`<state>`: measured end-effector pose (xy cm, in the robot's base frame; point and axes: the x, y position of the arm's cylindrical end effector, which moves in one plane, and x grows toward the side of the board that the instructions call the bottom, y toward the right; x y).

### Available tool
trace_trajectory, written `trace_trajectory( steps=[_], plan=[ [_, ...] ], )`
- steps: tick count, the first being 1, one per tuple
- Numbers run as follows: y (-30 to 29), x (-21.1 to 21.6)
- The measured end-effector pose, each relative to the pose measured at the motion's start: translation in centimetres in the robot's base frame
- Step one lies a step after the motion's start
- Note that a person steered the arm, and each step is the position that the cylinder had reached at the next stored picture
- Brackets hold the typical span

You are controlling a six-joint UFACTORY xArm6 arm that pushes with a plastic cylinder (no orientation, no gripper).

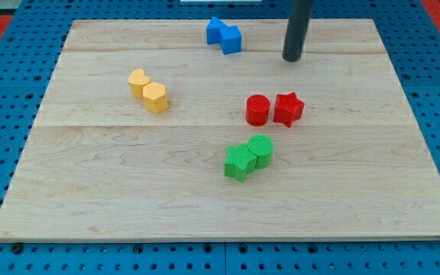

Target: Slide the red star parallel to the right of green blocks

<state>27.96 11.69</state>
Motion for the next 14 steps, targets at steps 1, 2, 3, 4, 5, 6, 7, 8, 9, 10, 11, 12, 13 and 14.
trace_trajectory(
  steps=[1,2,3,4,5,6,7,8,9,10,11,12,13,14],
  plan=[
    [0.0,0.0],
    [-0.6,0.0],
    [-0.6,-0.2],
    [-0.7,-0.7],
    [-0.8,-0.8],
    [-0.9,-1.2],
    [-1.1,-1.1],
    [3.5,1.1],
    [6.7,6.6],
    [8.0,11.0],
    [6.7,12.3],
    [5.7,15.4],
    [3.1,15.7],
    [4.3,14.4]
  ],
)
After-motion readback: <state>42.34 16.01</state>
